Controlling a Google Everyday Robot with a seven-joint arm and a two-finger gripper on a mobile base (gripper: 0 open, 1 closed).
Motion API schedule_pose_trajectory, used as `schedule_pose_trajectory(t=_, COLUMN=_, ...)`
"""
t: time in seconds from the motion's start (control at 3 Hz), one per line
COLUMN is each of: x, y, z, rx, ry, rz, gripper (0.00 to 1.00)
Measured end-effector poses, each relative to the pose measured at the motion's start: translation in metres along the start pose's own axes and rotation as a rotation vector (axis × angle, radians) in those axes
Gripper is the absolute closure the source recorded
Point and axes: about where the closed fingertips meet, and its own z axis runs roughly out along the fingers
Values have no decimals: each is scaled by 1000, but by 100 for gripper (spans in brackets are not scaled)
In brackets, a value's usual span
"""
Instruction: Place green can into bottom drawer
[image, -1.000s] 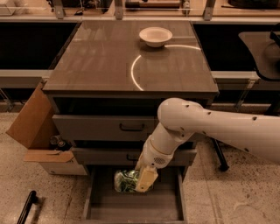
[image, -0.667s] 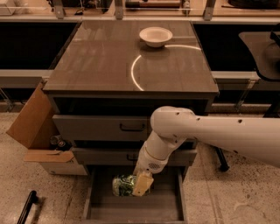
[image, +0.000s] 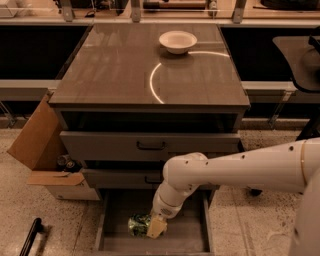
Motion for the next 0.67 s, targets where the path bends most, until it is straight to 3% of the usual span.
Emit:
schedule_pose_trajectory(t=0.33, x=3, y=-16, z=41, rx=48, ry=-21, rz=37, gripper=100)
schedule_pose_trajectory(t=0.67, x=3, y=-30, z=86, rx=51, ry=-49, rz=66, gripper=100)
